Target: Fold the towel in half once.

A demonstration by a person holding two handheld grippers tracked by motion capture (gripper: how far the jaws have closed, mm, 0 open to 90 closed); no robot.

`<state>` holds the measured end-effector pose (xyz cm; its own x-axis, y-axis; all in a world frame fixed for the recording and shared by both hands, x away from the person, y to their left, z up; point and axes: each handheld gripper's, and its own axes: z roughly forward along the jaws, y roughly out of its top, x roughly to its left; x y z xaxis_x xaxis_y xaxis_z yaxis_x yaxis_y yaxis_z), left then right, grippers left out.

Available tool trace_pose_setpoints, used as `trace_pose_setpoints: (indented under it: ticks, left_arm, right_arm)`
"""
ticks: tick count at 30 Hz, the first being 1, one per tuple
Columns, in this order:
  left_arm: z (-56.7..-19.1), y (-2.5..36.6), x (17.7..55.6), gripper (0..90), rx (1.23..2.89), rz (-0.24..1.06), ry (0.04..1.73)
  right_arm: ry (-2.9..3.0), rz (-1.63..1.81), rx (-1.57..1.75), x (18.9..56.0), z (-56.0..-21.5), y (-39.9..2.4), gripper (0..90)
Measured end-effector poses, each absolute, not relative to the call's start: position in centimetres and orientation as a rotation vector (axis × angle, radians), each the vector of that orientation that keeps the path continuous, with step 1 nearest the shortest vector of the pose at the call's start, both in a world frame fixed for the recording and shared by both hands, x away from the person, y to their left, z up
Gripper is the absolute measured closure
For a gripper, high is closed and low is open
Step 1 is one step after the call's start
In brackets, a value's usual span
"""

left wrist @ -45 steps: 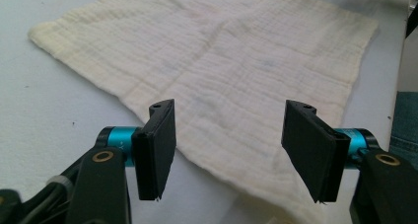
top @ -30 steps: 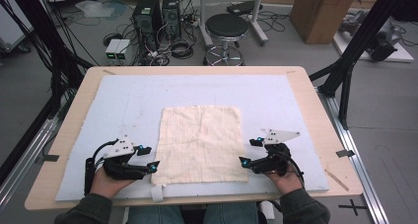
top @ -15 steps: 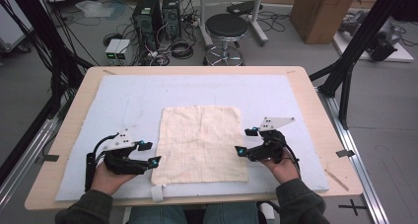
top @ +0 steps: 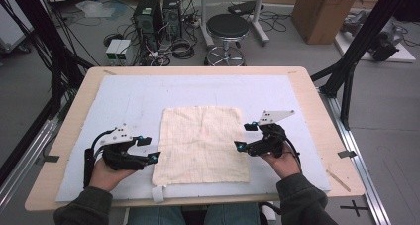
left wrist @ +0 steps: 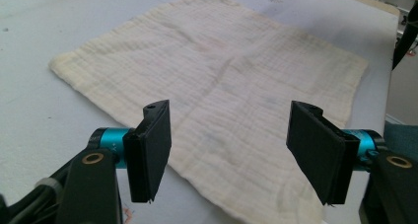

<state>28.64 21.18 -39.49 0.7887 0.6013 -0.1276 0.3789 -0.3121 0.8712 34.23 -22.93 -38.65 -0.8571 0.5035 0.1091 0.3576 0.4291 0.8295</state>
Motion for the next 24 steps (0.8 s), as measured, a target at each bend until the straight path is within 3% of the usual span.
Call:
trace_pose_setpoints:
  ticks: [24]
  left_arm:
    - [-36.6, 21.6, 33.7, 43.1, 1.912, 0.343, 0.810]
  right_arm:
    - [2.524, 1.374, 0.793, 39.6, -35.5, -21.4, 20.4]
